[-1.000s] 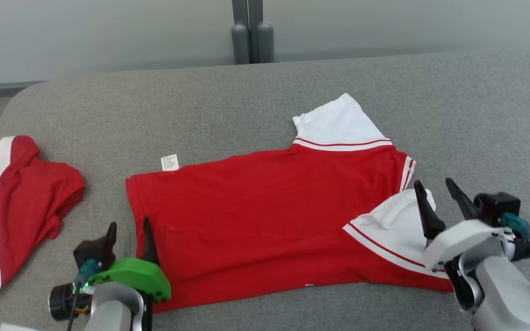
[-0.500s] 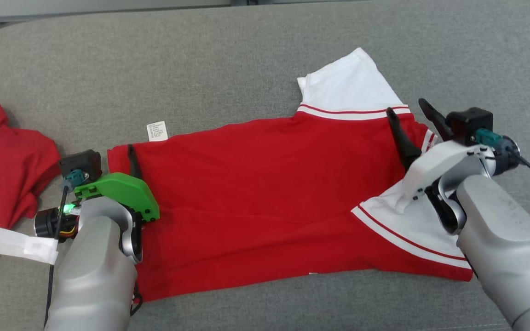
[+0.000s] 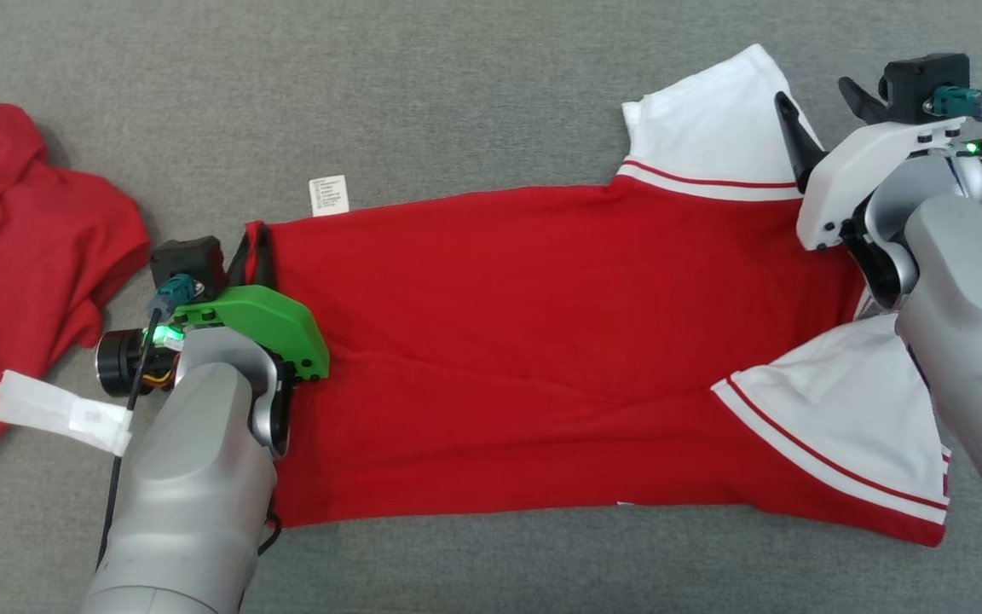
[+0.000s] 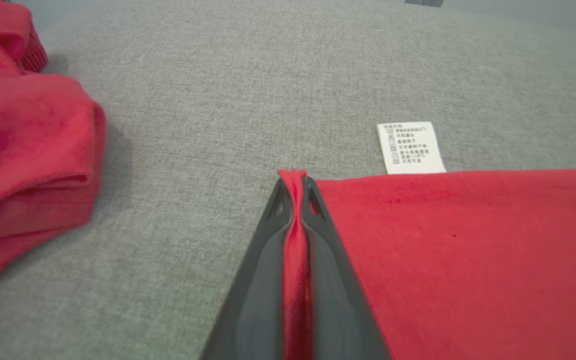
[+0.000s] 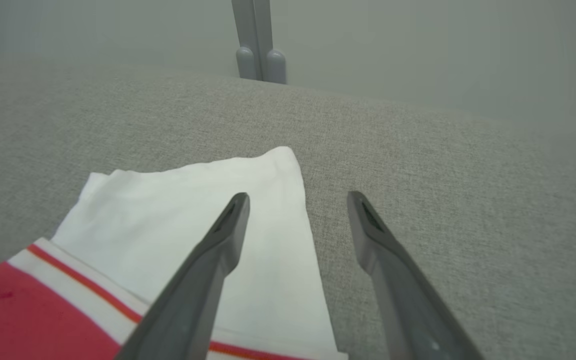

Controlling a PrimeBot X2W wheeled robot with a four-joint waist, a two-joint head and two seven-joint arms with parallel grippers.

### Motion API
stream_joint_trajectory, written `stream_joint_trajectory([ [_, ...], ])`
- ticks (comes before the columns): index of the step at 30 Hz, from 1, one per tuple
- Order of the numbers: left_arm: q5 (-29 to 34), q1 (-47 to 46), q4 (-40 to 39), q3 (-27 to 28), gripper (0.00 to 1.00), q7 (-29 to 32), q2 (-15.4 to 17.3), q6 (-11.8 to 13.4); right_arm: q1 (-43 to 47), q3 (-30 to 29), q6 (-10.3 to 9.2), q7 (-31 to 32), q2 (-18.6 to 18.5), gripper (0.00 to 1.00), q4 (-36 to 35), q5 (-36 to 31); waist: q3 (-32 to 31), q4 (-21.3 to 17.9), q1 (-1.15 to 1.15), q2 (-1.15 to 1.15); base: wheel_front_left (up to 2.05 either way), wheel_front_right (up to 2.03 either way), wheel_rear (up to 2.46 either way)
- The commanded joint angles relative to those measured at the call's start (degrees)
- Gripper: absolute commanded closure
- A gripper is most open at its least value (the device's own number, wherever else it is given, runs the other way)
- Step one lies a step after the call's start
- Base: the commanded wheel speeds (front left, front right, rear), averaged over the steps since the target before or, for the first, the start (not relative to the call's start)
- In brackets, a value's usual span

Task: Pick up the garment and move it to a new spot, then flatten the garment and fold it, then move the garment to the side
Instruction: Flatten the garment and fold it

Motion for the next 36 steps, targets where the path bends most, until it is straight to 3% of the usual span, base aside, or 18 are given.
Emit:
stream_joint_trajectory([
  [1,-1.3,-0.2,-0.6,-1.7,1.00,0.0,0.4,-0.3,-1.7,-0.2,-0.08,1.1,-0.3,0.00,1.8,0.0,1.9,3.2,0.00,0.00,0.00,0.00,0.00],
  [8,-6.9,0.7,-6.7,-11.1,1.00,-0.1,0.4,1.3,-6.5,-1.1,-0.08,2.3,-1.7,0.00,9.1,-0.6,3.8,7.7,0.00,0.00,0.00,0.00,0.00],
  [14,-10.4,0.9,-9.9,-15.9,1.00,-0.1,0.4,3.6,-8.5,0.1,-0.08,2.7,-1.9,0.00,13.3,-2.0,4.6,9.1,0.00,0.00,0.00,0.00,0.00],
  [15,-10.7,0.9,-10.0,-16.3,1.00,-0.1,0.4,3.9,-8.6,0.3,-0.08,3.0,-1.8,0.13,13.7,-2.0,4.7,9.2,0.00,0.00,0.00,0.00,0.00],
  [17,-11.0,0.6,-10.4,-16.7,1.00,-0.1,0.4,4.4,-9.1,0.6,-0.08,2.7,-2.2,1.00,14.3,-2.2,4.8,9.1,0.00,0.00,0.00,0.00,0.00],
  [27,-6.8,-3.0,-16.3,-13.7,1.00,-0.1,0.4,5.2,-15.9,-3.4,-0.10,-8.3,-6.4,1.00,16.2,-6.2,4.8,7.0,0.00,0.00,0.00,0.00,0.00],
  [36,-0.3,-2.5,-21.1,-8.1,1.00,-0.1,0.7,3.2,-14.3,-9.6,-0.10,-9.5,-3.1,1.00,11.6,-9.4,3.5,2.7,0.00,0.00,0.00,0.00,0.00],
])
